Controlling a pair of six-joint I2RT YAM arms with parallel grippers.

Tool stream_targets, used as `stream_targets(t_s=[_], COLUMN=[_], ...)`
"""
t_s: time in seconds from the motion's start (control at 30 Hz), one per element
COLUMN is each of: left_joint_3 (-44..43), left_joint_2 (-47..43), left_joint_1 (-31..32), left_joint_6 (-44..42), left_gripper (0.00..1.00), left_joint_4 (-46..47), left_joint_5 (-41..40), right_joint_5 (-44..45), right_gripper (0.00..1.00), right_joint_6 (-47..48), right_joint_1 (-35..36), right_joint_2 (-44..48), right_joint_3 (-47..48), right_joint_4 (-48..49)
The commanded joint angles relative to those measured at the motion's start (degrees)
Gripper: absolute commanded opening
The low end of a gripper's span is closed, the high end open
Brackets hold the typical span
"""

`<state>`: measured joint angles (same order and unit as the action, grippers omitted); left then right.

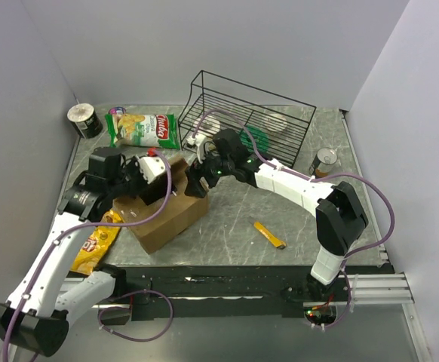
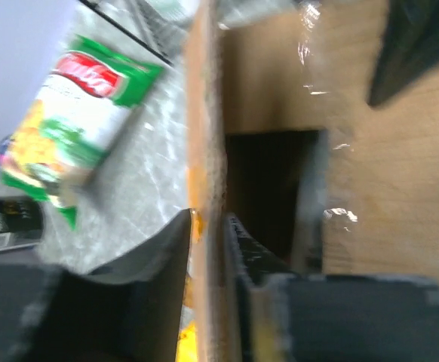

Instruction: Unpack the express box

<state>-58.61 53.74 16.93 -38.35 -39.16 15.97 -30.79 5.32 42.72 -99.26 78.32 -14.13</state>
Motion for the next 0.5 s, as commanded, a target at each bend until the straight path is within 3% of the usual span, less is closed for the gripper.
stream_targets(t_s=[0.0,0.17,0.3,0.47], left_joint_3=[-1.15,-2.20,-6.24,-12.22], left_joint_2=[-0.57,2.68,6.89,10.86], left_joint_1=[-0.14,-0.23,-1.02,-1.02], left_joint_6=[0.29,3.00,7.23,12.57], left_gripper=[0.22,0.01,0.01,0.01], left_joint_4=[7.43,6.46,3.40,-1.36], left_joint_5=[-2.69,-1.91,2.39,13.72], right_joint_5=[-0.77,-0.51,-0.15,-12.70], right_gripper=[0.93,0.93,0.94,0.95], right_joint_6=[1.18,2.67,7.32,21.53], right_joint_1=[0.00,-0.09,-2.19,-5.80], right_joint_2=[-0.32,0.64,5.12,13.55], right_joint_3=[-1.86,-2.56,-0.63,3.41], right_joint_4=[-2.66,-3.18,-3.97,-5.64])
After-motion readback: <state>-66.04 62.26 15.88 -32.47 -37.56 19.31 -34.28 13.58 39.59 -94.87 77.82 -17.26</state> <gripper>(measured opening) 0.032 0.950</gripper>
